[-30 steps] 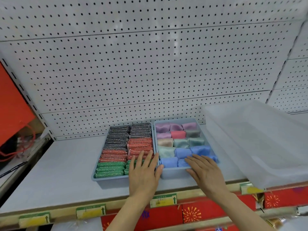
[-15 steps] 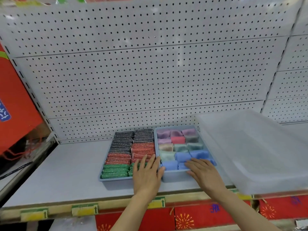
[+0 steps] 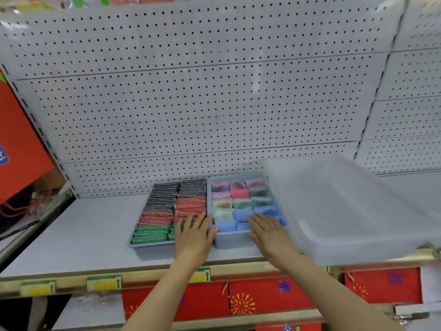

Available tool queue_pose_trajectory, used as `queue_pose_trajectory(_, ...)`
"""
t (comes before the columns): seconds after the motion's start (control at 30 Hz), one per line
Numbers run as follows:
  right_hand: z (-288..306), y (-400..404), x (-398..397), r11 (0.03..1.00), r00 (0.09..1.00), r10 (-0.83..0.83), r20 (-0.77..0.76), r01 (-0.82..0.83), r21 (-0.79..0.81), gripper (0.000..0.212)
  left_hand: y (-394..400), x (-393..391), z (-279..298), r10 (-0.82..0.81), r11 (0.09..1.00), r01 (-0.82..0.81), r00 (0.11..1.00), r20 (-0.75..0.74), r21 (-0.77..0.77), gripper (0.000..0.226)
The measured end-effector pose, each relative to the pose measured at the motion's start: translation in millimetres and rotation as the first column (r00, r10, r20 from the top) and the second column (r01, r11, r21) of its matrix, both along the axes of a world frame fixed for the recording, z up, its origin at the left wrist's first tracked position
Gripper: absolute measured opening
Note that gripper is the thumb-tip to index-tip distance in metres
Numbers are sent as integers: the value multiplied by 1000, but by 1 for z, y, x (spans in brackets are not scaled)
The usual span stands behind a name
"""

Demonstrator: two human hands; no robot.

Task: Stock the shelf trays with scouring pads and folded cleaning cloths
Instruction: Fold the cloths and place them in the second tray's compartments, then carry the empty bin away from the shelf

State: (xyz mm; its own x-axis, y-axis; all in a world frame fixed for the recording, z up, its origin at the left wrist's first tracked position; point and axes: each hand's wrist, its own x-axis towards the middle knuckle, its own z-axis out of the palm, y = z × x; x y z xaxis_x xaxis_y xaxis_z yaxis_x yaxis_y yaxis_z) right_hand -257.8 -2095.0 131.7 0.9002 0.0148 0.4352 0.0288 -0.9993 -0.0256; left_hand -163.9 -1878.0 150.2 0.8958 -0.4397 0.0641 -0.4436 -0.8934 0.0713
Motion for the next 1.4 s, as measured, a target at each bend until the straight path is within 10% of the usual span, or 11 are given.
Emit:
queue_pose_trajectory(0.2,45,-6,-52,995,943,95,319,-100,-2,44,-85,-46,35,68,817,-39,997,29,-576,67)
queue_pose_trajectory(0.37,85,-111,-99,966,850,-244,467,253,44,43,-186,-100,59,-147,704,-4,977,-152,-710,57)
queue_pose_trajectory(0.57,81,-261,-136,730,737,-675,-38,675,109,50,-240,-121,59,-70,832,-147,929,-365,-534,89)
queue_pose_trajectory(0.7,88,-283,-144,587,634,-680,-369,772,244,29,-241,-116,57,-49,754,-308,854,-517,-580,75)
queue_pose_trajectory(1.1,109,-210,-222,437,729,-681,-62,472,766,58,-179,-149,78,-222,508,-67,953,-206,-859,81)
queue_pose_trajectory(1.4,132,-81,-212,592,919,-377,112,147,792,62,-22,-196,78,133,515,-111,990,-49,-850,73)
